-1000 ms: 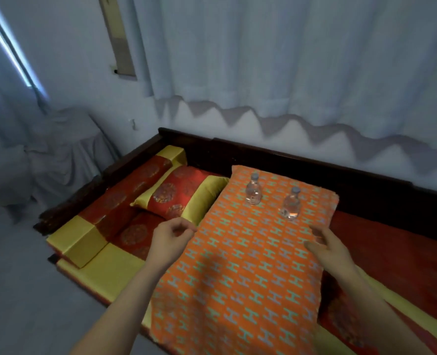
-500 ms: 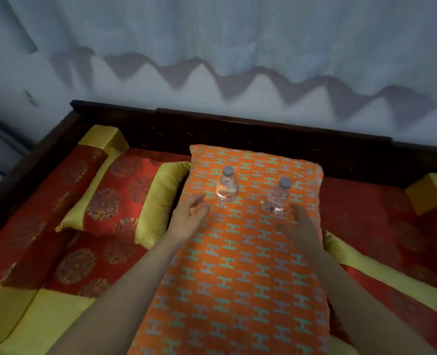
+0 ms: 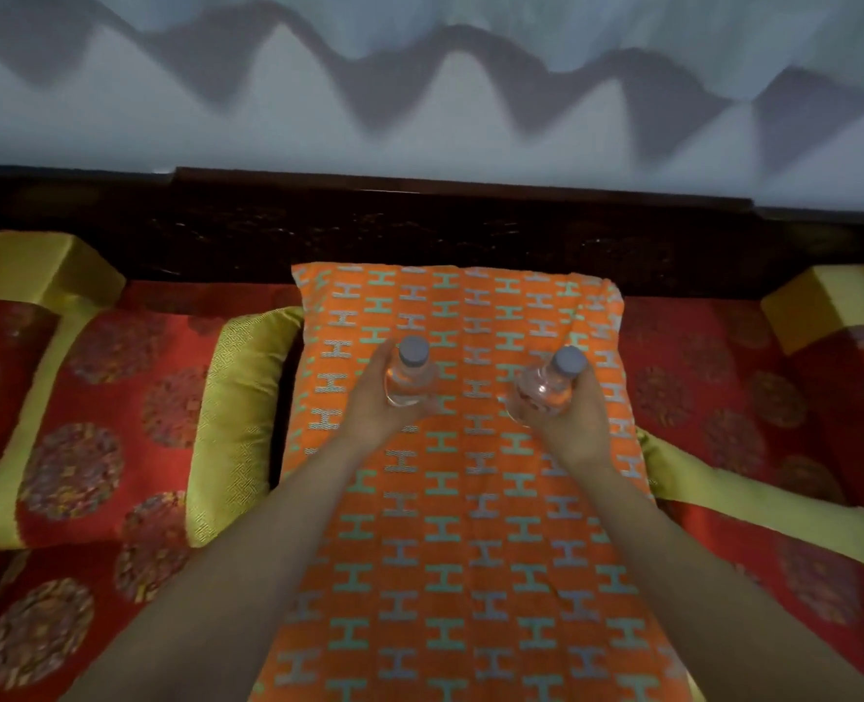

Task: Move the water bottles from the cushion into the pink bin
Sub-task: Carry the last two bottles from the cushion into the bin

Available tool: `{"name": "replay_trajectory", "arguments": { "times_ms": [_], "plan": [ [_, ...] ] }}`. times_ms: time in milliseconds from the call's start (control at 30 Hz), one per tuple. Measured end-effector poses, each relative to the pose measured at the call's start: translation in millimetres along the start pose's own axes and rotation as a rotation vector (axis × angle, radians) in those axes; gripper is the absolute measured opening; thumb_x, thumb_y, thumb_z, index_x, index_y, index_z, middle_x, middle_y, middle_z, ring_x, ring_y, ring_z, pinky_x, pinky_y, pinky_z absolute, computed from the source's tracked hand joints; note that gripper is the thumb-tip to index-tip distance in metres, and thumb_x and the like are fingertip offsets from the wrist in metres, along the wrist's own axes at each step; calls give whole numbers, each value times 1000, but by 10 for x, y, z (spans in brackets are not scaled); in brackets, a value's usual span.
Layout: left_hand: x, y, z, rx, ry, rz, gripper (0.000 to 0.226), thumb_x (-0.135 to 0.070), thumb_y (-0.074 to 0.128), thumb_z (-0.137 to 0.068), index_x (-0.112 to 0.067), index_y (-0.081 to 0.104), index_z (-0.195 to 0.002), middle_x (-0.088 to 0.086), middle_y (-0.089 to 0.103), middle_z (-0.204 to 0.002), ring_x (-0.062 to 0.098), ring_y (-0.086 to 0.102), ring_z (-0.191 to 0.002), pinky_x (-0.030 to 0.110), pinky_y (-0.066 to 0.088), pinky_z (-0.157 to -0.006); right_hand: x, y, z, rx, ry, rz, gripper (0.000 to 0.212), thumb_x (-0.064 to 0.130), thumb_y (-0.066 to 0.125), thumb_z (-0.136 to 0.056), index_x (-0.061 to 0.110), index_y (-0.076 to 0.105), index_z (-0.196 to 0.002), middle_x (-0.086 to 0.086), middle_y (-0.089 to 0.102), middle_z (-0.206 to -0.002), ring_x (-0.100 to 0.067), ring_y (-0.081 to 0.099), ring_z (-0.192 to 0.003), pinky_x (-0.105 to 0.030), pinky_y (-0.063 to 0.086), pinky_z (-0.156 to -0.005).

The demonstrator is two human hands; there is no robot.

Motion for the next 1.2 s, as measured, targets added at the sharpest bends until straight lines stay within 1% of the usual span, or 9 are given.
{"name": "replay_trajectory", "arguments": {
  "times_ms": [100,333,467,567,700,767,967,1100,1200],
  "plan": [
    [-13,28,-61,-2,-35,-48,90,-34,86,-63,-23,36,-138,-3,58,-126,20,57,-114,37,48,-95,-31,21,-44,-7,4,14,65,38,83,-65,30,46,-118,8,63,-107,-15,63,-94,-35,53,-75],
    [-57,16,2,-32,-60,-65,70,-29,83,-65,-19,48,-125,-6,60,-107,19,60,-103,29,45,-84,14,-109,79,-64,6,-14,56,31,83,-61,25,56,-110,7,67,-97,-16,64,-86,-41,55,-75],
    [-226,12,184,-13,-28,-133,74,-57,69,-53,-24,53,-118,-4,66,-107,19,64,-99,39,51,-89,20,-484,317,-126,13,-48,49,27,82,-63,28,59,-106,11,66,-92,-10,63,-84,-34,54,-74],
    [-403,16,280,-20,-30,-143,74,-37,78,-63,-19,49,-128,2,64,-114,24,62,-102,41,51,-90,18,-735,438,-139,0,-83,43,36,76,-59,31,63,-100,5,68,-93,-11,65,-85,-32,55,-73],
    [-788,204,547,-2,67,-172,69,-43,78,-69,-21,39,-122,-4,63,-99,18,64,-83,32,51,-69,-104,-1244,693,-225,-25,-94,43,12,83,-66,32,60,-97,-4,66,-97,0,61,-81,-7,46,-65],
    [-1060,396,763,46,109,-162,71,-47,80,-62,-23,41,-116,-3,65,-97,20,66,-83,33,51,-67,-245,-1590,883,-283,-22,-91,44,8,84,-66,28,61,-99,-7,64,-96,7,57,-80,-3,41,-63],
    [-1725,1324,1431,161,253,-146,65,-54,73,-51,-25,42,-100,7,68,-93,30,66,-84,48,52,-72,-731,-2729,1597,-421,37,-90,45,21,86,-65,20,67,-106,5,67,-98,5,58,-86,-20,47,-70],
    [-2155,2113,2026,229,365,-217,62,-37,83,-63,-17,43,-106,5,65,-88,25,64,-78,47,49,-67,-1106,-3569,2134,-469,53,-97,47,25,86,-64,24,67,-106,3,68,-100,-10,63,-90,-22,48,-72],
    [-2482,2814,2593,261,458,-258,61,-35,84,-61,-14,42,-100,1,63,-86,23,62,-79,43,49,-68,-1503,-4332,2648,-515,62,-58,41,32,86,-60,34,64,-95,4,68,-99,-16,64,-92,-37,52,-76]
  ]
}}
Point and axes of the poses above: each hand's wrist, its own z-axis away from the middle knuckle, its own y-axis out of the palm, x = y × z, the point moved 2 cm from there along -z, towards the middle knuckle
